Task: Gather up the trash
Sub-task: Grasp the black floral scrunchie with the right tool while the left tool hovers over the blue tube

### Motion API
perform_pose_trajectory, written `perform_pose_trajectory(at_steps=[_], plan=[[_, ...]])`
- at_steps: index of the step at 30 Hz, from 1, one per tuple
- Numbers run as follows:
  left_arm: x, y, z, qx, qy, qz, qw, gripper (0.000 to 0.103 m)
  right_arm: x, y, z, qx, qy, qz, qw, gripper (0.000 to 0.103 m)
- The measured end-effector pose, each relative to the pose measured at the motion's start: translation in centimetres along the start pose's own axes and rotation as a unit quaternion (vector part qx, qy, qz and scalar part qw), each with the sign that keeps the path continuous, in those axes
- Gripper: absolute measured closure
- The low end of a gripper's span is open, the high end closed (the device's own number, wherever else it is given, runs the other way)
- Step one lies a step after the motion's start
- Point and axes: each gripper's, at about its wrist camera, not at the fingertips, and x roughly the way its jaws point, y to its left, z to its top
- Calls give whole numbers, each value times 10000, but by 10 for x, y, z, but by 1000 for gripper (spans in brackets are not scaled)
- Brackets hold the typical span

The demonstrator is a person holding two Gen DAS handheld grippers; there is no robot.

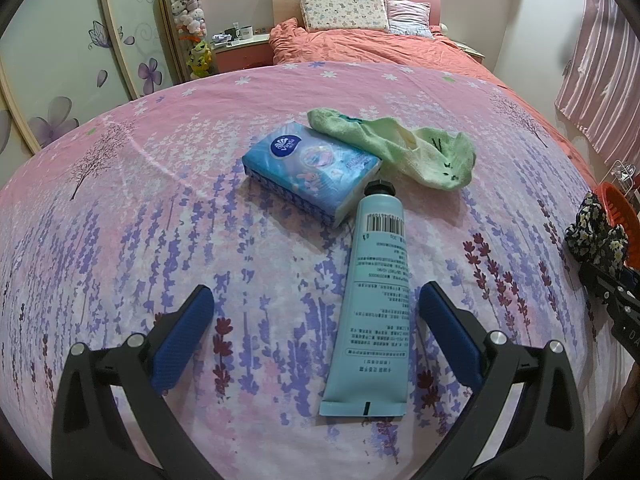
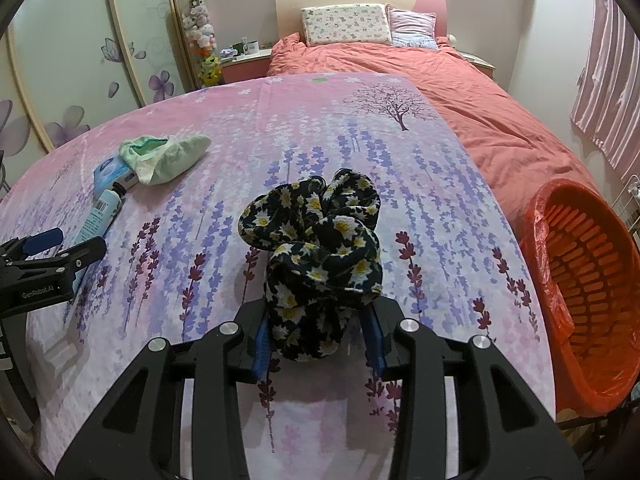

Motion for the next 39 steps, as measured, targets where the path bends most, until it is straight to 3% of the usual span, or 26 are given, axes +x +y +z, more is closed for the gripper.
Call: perform_pose_trajectory(at_steps=[14, 17, 20, 27, 32, 39], plan=[[-1, -4, 0, -11, -25, -30, 10000, 4, -2, -15, 2, 526, -138, 325, 9980, 65], [-11, -14, -3, 62, -261, -162, 9995, 4, -3, -16, 5, 486, -190, 314, 9981, 65], [-17, -25, -3, 321, -503, 98, 9982, 4, -3, -17, 9, 527, -204, 333, 9978, 65], [-2, -34, 2, 468, -139, 202, 9986, 4, 0, -17, 8, 455, -179, 352, 9982, 67], [4, -17, 3, 187, -2, -202, 9996, 3, 1, -19, 7, 514, -161, 439, 9976, 70], [1, -15, -3, 275, -35, -239, 9993, 5, 2, -22, 8, 628, -164, 559, 9963, 72]])
